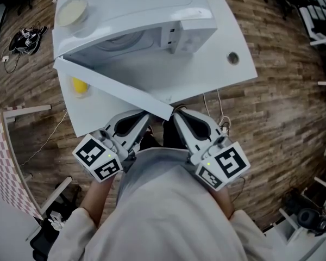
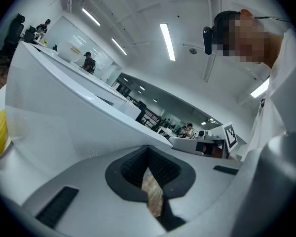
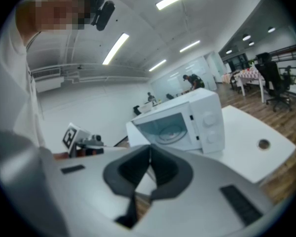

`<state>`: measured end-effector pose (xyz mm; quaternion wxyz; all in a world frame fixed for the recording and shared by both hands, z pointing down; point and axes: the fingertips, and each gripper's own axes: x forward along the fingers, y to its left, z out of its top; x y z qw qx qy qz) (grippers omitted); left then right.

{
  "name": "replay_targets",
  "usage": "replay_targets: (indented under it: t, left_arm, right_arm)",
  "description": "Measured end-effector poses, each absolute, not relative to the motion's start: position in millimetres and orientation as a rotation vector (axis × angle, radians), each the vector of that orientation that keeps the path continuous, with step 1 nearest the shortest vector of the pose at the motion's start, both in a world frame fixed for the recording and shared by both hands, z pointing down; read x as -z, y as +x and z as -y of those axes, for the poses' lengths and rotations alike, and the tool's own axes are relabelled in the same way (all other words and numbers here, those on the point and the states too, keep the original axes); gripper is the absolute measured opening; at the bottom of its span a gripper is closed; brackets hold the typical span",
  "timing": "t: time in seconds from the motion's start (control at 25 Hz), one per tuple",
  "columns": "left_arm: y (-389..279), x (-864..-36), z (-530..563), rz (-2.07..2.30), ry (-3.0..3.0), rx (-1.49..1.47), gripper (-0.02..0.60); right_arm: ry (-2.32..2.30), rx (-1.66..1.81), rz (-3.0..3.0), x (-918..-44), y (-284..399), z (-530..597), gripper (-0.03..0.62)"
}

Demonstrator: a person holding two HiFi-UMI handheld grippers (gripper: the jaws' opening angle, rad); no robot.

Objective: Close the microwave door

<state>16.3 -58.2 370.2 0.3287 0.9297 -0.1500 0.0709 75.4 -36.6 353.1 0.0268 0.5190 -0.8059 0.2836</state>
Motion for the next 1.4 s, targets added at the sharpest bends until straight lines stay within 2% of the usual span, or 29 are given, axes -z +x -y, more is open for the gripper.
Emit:
replay_targets:
  t: [1.4]
  left_arm:
    - [56, -374, 93, 0.427, 2.402, -0.134, 0.014]
  right_arm:
    - [1.589, -0.941, 2.507, -361, 113, 56, 0.023]
